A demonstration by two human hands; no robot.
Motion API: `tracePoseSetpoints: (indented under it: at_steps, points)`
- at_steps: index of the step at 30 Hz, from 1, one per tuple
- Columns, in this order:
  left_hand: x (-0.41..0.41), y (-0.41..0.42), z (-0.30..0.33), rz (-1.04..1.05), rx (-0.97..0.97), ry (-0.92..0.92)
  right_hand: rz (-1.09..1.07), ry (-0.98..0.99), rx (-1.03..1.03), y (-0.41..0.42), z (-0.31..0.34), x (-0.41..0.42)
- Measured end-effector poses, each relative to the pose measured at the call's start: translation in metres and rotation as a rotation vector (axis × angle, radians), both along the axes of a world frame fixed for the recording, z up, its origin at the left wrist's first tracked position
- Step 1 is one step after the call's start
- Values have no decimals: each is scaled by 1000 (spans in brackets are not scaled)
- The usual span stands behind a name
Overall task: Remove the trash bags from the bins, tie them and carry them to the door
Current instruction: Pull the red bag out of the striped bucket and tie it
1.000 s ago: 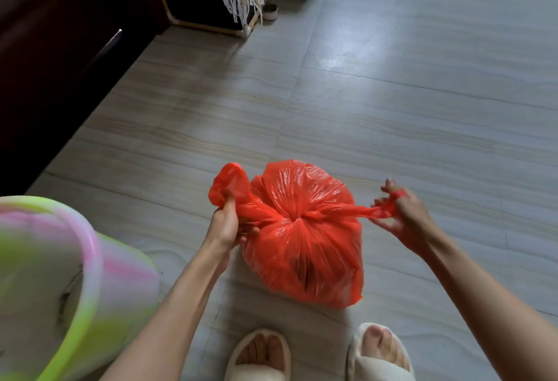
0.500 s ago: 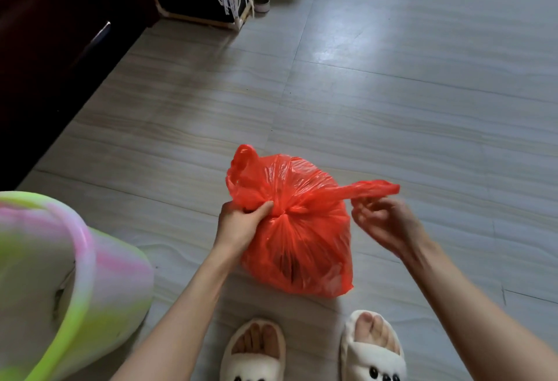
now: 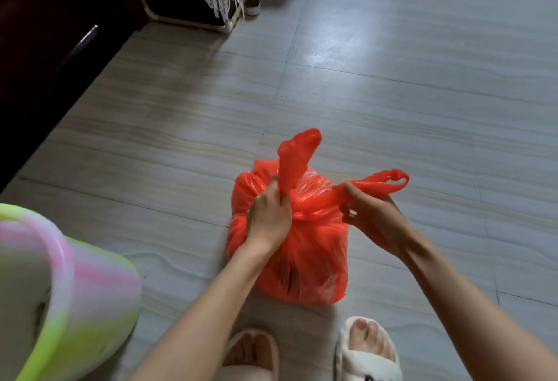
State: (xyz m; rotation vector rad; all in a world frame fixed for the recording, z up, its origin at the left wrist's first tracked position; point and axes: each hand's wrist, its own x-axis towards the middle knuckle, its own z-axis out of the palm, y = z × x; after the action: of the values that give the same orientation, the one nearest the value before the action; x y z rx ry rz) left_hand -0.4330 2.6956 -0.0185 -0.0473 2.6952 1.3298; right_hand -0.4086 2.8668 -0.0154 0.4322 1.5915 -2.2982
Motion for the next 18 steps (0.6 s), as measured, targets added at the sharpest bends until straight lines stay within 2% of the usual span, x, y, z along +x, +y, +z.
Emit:
tracePoseSetpoints:
  at_steps: [2, 4, 6, 8, 10, 13, 15, 18]
  points:
    - [-5, 3, 7, -117, -252, -60, -92, -13, -1, 4, 3, -1]
    - [-5, 3, 14, -248, -332, -87, -157, 9, 15, 7, 10, -3]
    - [-1, 6, 15, -382, -490, -43, -163, 41, 43, 12, 16, -4]
    - [5, 12, 9, -422, -680, -13, -129, 64, 49, 16, 20, -4]
    - [5, 19, 3, -395, -773, -6, -77, 69, 26, 19, 22, -2]
    - [-1, 24, 2, -356, -796, 42, 23, 66, -63, 27, 18, -3]
    - [-3, 20, 7, -361, -721, 51, 2, 64, -58, 30, 16, -6]
    - [-7, 5, 15, -393, -509, -22, 51, 204, 377, 21, 10, -16]
